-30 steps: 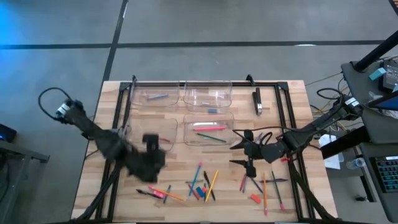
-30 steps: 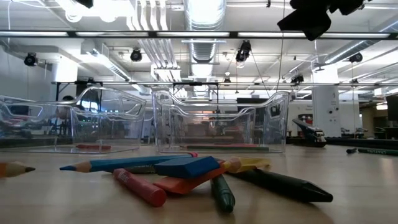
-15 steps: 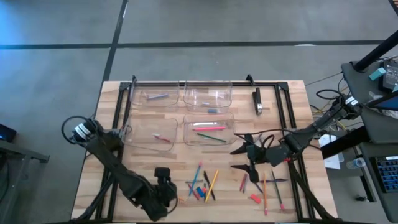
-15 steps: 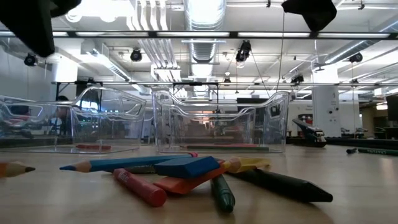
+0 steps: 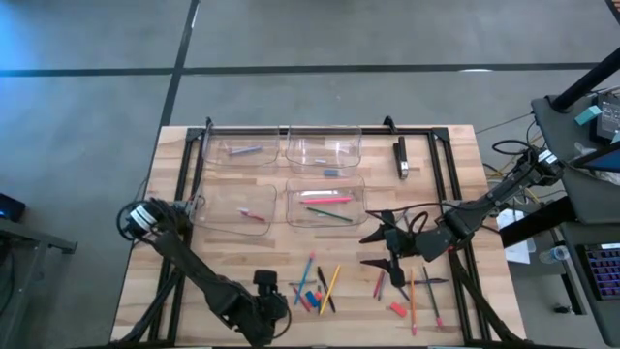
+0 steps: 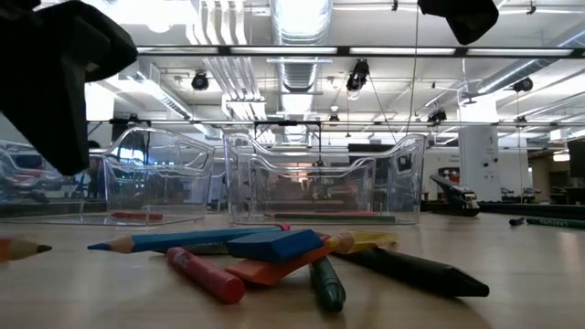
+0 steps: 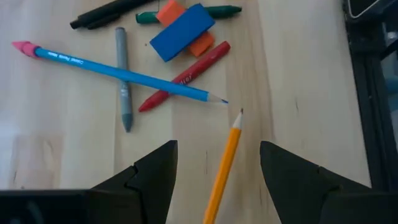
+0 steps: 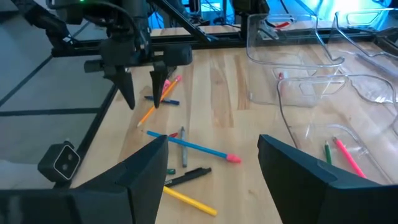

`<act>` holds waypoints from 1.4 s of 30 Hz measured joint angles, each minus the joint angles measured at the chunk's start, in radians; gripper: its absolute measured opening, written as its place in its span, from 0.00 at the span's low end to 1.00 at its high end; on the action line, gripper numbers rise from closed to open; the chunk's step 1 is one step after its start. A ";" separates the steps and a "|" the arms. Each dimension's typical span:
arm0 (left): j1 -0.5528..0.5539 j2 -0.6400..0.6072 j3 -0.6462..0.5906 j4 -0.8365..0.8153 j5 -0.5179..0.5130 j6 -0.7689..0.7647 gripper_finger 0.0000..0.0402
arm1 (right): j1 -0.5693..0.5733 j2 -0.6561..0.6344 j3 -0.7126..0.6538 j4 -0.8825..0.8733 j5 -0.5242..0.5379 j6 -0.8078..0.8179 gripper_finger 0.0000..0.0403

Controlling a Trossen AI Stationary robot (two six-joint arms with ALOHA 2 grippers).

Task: Sort crayons/erasers/pens/pencils in bins
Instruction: Put the left orange pencil into the bottom right transparent bin

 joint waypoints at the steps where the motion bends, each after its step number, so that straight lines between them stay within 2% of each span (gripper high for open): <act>1: 0.000 0.005 0.000 0.003 0.000 0.000 0.53 | 0.000 0.000 0.000 -0.001 0.000 0.000 0.59; 14: 0.003 0.089 -0.001 0.033 0.031 0.029 0.50 | 0.000 0.000 -0.001 -0.001 0.000 -0.008 0.59; 17: 0.005 0.094 -0.001 0.035 0.040 0.031 0.43 | 0.000 0.000 -0.002 -0.001 0.001 -0.008 0.59; 25: 0.015 0.094 -0.001 0.037 0.053 0.046 0.12 | 0.000 0.000 -0.002 -0.001 0.001 -0.015 0.59; 28: 0.021 0.094 -0.001 0.036 0.053 0.046 0.03 | 0.000 0.000 -0.002 -0.001 0.001 -0.016 0.59; 33: 0.037 0.073 -0.001 0.007 0.090 0.047 0.05 | 0.000 0.000 -0.002 -0.001 0.001 -0.016 0.59; 42: 0.075 -0.049 0.003 -0.149 0.074 0.046 0.02 | 0.000 0.000 -0.003 -0.001 0.001 -0.016 0.59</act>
